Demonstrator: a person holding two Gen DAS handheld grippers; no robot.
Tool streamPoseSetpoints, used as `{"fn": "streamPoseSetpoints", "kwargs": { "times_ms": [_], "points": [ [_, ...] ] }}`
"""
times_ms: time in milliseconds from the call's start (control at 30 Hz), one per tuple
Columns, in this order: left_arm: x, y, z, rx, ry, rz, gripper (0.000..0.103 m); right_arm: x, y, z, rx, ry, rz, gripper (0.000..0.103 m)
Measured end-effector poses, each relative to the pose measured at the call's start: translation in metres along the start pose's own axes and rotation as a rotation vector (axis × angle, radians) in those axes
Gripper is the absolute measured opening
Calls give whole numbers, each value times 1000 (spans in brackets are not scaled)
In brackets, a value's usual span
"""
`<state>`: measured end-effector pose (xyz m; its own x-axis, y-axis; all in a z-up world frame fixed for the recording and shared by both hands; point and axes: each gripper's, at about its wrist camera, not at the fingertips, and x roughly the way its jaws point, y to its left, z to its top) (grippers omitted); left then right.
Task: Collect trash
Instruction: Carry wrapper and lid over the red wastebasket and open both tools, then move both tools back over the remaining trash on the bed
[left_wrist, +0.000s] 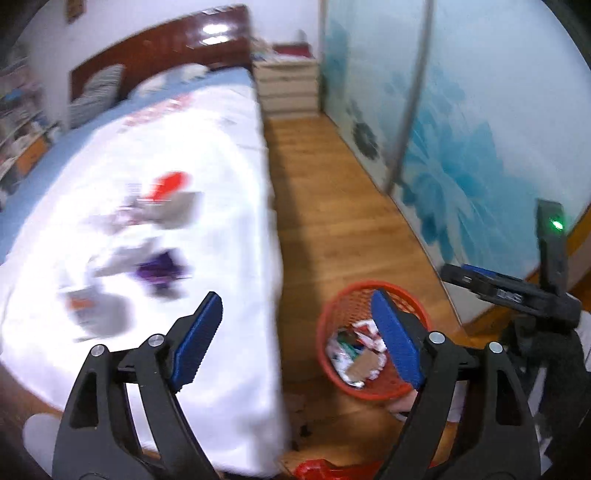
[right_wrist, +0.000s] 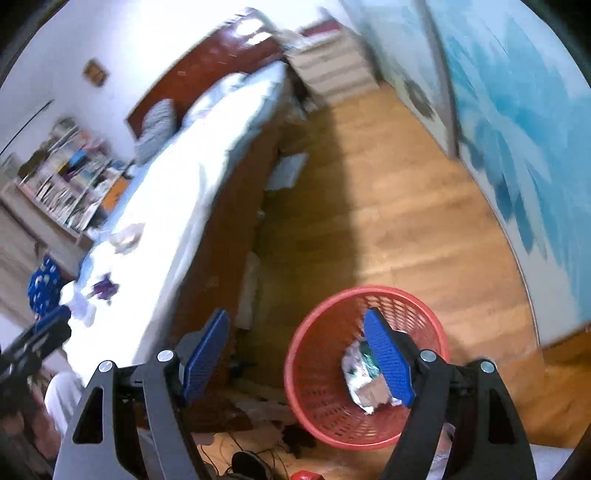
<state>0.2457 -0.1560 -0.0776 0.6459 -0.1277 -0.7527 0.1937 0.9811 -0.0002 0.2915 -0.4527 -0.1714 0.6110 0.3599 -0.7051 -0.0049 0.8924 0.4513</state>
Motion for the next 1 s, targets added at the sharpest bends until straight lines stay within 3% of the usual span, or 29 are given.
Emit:
{"fn": "streamPoseSetpoints", "kwargs": {
  "times_ms": [133, 300, 467, 633, 1000],
  "points": [
    [-31, 46, -17, -54, -24, 68, 84, -37, 64, -8, -128, -81, 20, 84],
    [-52, 92, -33, -119, -53, 99, 84, -62, 126, -19, -177, -136, 70, 89],
    [-53, 136, -42, -221, -73, 123, 84, -43, 181, -23, -232, -74, 119, 89],
    [-44, 155, -50, -266, -68, 126, 84, -15, 215, -17, -270, -29, 126, 89],
    [-42, 176, -62, -330, -76, 97, 84, 61, 298, 55, -473, -32, 76, 89]
  ]
}}
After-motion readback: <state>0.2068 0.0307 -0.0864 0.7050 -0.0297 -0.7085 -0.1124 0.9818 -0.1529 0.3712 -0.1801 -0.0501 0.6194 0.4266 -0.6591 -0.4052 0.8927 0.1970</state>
